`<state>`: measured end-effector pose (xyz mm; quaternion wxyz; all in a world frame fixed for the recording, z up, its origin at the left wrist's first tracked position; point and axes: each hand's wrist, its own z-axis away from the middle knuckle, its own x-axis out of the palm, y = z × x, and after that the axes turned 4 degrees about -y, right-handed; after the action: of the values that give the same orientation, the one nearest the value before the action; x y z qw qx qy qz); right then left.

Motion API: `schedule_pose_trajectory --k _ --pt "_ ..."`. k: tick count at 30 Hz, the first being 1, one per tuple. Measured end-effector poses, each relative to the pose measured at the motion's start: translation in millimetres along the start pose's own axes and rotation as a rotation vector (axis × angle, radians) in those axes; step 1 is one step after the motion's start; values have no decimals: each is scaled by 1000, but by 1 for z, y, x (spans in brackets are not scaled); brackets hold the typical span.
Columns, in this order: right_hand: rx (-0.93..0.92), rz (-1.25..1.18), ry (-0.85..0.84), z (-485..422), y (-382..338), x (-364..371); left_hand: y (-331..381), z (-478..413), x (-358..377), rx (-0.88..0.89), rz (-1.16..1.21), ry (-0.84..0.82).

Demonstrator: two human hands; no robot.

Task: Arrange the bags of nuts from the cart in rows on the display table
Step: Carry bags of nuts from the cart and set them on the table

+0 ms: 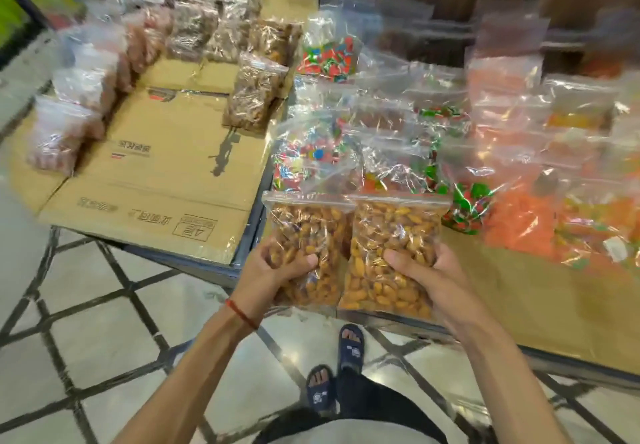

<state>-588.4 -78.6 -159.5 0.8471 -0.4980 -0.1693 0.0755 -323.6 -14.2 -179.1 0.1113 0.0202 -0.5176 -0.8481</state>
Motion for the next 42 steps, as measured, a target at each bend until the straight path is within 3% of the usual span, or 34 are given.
schedule_pose_trajectory --k 9,16,31,42 --pt "-1 52 -97 -89 -34 52 38 -28 -63 57 40 276" --pt "-10 14 -62 -135 -49 108 56 -76 -121 70 113 294" --pt "1 -96 297 -167 -34 254 104 -205 -257 -58 -27 -122" --pt "11 -123 395 -165 -38 274 131 -279 -238 -9 -110 -152"
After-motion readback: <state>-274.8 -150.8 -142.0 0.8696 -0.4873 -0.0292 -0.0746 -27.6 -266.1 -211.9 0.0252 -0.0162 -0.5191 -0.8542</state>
